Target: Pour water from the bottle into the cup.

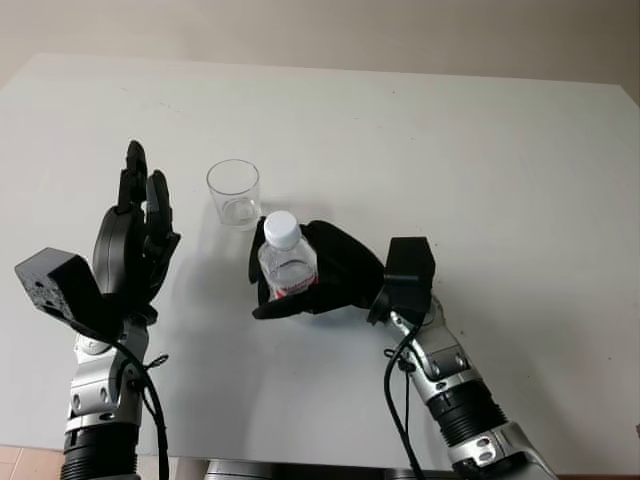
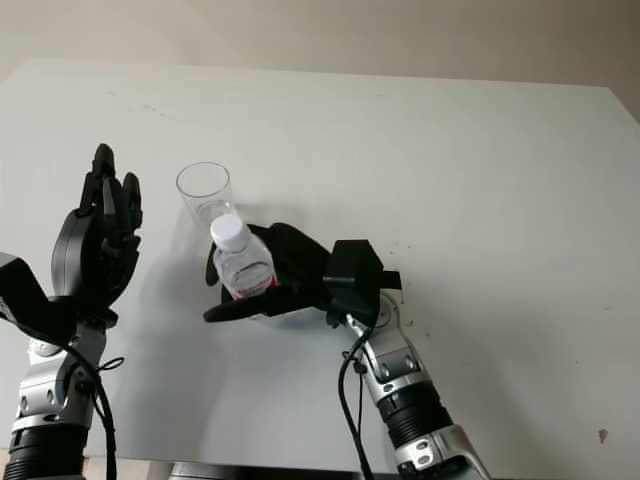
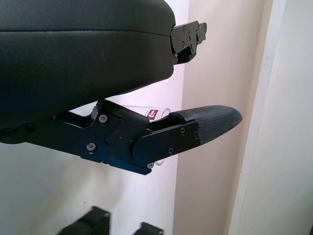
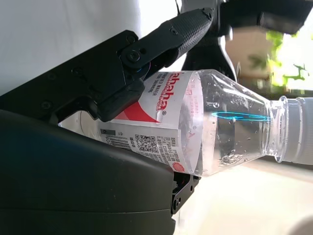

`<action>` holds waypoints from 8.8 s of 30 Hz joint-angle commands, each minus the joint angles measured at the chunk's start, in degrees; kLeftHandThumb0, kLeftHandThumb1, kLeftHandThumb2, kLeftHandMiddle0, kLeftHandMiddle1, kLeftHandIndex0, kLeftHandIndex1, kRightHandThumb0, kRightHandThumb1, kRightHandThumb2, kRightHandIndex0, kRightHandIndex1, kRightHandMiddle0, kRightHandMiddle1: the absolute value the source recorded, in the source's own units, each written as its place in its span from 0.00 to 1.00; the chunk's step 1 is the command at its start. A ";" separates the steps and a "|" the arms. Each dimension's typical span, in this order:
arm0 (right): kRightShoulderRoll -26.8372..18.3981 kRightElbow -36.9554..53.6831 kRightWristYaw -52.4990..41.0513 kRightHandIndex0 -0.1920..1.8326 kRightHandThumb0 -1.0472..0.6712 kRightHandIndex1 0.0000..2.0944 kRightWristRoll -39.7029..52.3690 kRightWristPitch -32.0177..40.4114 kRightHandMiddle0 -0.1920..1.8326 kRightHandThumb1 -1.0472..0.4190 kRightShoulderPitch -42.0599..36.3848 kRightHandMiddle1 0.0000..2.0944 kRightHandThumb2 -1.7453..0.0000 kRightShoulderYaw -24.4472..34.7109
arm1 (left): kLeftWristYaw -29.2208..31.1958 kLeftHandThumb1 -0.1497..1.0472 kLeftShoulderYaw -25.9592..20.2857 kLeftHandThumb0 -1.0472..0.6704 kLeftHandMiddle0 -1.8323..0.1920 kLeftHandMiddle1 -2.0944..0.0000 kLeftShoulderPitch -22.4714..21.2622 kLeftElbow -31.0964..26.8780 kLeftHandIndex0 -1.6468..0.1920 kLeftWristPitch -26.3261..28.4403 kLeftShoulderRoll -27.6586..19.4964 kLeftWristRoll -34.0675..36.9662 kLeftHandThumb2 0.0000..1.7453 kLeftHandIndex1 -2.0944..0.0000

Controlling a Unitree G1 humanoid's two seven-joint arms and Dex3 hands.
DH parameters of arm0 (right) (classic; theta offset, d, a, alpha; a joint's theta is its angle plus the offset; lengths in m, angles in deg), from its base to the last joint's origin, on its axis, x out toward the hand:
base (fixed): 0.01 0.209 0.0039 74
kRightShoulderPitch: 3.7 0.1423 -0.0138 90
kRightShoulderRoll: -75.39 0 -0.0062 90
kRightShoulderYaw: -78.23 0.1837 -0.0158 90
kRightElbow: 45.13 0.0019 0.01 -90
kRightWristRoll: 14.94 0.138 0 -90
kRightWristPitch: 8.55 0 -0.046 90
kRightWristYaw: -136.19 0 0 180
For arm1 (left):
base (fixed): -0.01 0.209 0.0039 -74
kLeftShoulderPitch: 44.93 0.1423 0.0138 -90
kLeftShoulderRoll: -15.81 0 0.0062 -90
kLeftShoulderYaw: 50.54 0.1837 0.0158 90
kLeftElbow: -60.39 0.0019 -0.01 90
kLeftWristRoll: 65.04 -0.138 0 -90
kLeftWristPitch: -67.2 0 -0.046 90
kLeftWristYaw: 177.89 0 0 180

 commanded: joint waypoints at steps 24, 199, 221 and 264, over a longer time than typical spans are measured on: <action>-9.21 -46.82 40.38 0.66 0.51 1.00 -24.75 -5.59 0.65 0.00 43.80 1.00 0.89 1.12 | -0.74 1.00 0.17 0.18 1.00 1.00 -1.05 1.34 1.00 -0.88 0.35 -0.37 0.39 1.00; -5.99 21.49 16.89 0.35 0.45 1.00 3.82 5.22 0.14 0.00 -13.65 1.00 0.85 14.73 | 4.44 1.00 -1.32 0.17 1.00 1.00 -3.24 6.89 1.00 -1.55 -0.48 2.58 0.40 1.00; -5.75 7.46 20.61 0.37 0.45 1.00 0.48 2.21 0.05 0.00 -7.26 1.00 0.83 14.39 | 4.20 1.00 -1.58 0.17 1.00 1.00 -2.74 6.24 1.00 -0.90 -0.92 2.72 0.38 1.00; -9.44 3.00 10.25 0.00 0.08 0.00 1.18 -5.77 0.00 0.09 -11.27 0.01 0.97 14.56 | 4.41 1.00 -1.91 0.17 1.00 1.00 -2.59 6.79 1.00 -1.24 -1.11 2.71 0.38 1.00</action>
